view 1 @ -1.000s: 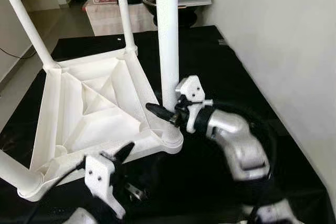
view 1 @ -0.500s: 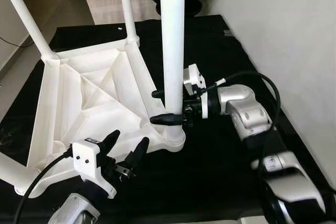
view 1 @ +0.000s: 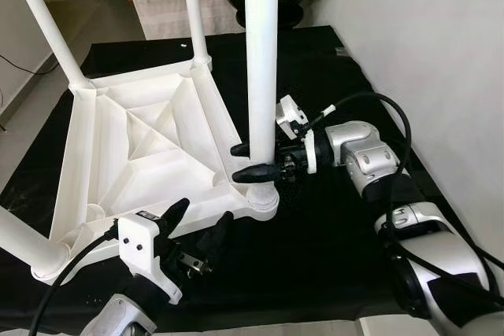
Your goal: Building children table
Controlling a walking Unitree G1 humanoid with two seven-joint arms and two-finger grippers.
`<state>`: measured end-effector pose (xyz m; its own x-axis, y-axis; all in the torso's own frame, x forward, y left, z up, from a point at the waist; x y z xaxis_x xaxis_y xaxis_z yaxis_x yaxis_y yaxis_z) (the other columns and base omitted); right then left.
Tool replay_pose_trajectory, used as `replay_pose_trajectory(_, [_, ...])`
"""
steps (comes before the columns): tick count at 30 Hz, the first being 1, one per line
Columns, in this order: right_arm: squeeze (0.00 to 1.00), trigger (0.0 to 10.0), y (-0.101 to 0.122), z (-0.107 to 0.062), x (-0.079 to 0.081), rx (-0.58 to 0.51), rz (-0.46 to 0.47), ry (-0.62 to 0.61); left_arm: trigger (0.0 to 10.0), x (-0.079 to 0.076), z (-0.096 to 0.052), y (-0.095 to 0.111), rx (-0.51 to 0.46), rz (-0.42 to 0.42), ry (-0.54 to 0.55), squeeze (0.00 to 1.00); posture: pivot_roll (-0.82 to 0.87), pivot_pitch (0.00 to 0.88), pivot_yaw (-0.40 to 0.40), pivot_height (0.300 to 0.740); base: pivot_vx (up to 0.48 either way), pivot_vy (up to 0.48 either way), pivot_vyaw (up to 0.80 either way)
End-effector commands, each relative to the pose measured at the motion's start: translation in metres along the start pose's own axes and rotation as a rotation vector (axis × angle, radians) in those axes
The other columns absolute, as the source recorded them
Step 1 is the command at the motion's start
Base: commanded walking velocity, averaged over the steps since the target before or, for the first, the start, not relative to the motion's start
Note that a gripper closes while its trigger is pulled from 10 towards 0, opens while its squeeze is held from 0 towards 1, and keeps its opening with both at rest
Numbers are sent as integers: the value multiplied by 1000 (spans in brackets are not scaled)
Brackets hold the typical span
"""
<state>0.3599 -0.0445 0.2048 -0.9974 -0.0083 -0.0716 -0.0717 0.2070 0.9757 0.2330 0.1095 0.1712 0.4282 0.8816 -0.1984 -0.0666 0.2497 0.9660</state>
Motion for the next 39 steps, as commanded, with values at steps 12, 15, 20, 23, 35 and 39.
replay_pose_trajectory(12, [0,0,-35,-9,-3,-84,155,-1008,10000,4,-4,-4,26,-24,-21,0,10,144,26,740,0,0,0])
replay_pose_trajectory(15, [0,0,-31,7,18,-94,145,-1027,10000,7,-2,-4,28,-18,-24,0,1,131,44,740,0,0,0])
replay_pose_trajectory(20, [0,0,-28,18,11,-80,66,-932,10000,6,1,-6,36,-7,-39,0,17,129,29,740,0,0,0])
replay_pose_trajectory(23, [0,118,-29,18,8,-74,66,-923,10000,6,2,-7,37,-6,-42,0,17,126,28,740,0,0,0])
replay_pose_trajectory(35, [1000,10000,22,39,18,-154,-57,-389,10000,4,4,-4,24,-15,-41,0,20,135,21,740,0,0,0])
replay_pose_trajectory(39, [502,10000,22,39,18,-131,-101,-243,10000,3,5,-4,22,-14,-43,0,34,137,16,740,0,0,0])
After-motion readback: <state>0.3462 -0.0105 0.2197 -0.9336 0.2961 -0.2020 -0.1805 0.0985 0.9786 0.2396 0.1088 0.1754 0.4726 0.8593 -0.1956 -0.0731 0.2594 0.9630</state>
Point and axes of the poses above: a point about 5 cm out from each wrist's last joint towards the gripper, its own z axis pointing out of the wrist towards the gripper, its own y axis along the axis of the wrist's last joint, x = y × z, the point moved 6 cm from there along z, pointing out of the wrist towards the gripper
